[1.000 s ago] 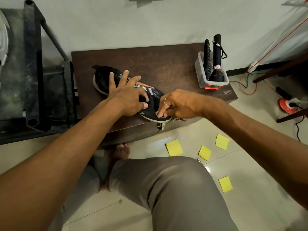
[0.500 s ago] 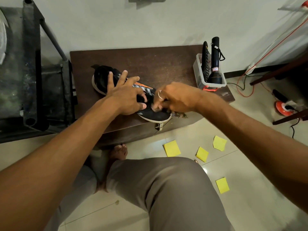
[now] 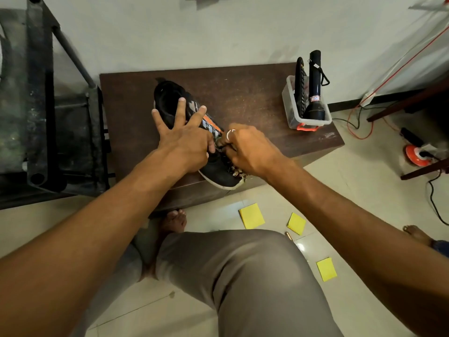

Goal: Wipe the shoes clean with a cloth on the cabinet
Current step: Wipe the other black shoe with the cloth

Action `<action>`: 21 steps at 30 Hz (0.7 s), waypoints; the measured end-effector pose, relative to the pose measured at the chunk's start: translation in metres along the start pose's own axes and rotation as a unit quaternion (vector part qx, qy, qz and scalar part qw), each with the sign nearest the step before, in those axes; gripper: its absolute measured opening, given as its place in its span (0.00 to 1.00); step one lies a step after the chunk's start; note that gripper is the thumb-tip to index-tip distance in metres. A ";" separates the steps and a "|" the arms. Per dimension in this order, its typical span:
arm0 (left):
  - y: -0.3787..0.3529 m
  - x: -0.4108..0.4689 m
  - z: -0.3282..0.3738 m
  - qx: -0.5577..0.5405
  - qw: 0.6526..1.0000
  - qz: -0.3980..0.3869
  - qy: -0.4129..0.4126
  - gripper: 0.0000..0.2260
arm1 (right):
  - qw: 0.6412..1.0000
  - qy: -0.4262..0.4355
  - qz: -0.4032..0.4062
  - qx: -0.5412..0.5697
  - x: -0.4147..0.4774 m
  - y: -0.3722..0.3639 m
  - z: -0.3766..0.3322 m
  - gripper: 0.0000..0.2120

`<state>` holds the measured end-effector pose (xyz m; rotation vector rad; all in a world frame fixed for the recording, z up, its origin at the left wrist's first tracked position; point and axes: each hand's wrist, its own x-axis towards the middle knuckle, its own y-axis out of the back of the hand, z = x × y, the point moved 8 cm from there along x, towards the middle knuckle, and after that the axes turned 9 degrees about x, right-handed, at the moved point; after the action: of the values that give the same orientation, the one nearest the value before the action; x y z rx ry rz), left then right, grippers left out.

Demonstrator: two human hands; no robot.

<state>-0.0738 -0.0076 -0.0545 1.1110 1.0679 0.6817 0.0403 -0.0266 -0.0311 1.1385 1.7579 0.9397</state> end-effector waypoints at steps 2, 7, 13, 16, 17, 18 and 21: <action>-0.002 0.001 -0.003 -0.031 0.999 -0.010 0.002 0.11 | 0.998 -0.021 -0.037 -0.038 -0.007 -0.009 0.002 0.12; -0.005 0.002 -0.007 -0.085 0.996 -0.040 -0.011 0.05 | 0.988 -0.034 -0.143 -0.036 -0.012 0.004 0.003 0.08; -0.005 -0.002 -0.003 -0.064 0.997 -0.022 -0.020 0.12 | 0.999 0.015 -0.010 -0.035 -0.004 -0.002 -0.001 0.10; -0.005 -0.003 -0.002 -0.063 0.998 -0.012 -0.019 0.13 | 0.998 -0.037 -0.040 -0.034 -0.011 -0.010 0.013 0.10; -0.005 -0.002 -0.002 -0.062 0.998 -0.011 -0.019 0.14 | 0.997 -0.048 -0.050 -0.024 -0.014 -0.010 0.018 0.09; -0.005 -0.002 -0.002 -0.061 0.998 -0.012 -0.020 0.14 | 0.997 -0.050 -0.058 -0.018 -0.017 -0.011 0.020 0.09; -0.006 -0.002 -0.002 -0.054 0.998 -0.014 -0.025 0.16 | 0.998 0.030 -0.007 -0.046 -0.019 -0.006 0.009 0.09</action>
<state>-0.0764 -0.0108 -0.0591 1.0137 0.9905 0.6789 0.0513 -0.0447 -0.0352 1.0485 1.7486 1.0455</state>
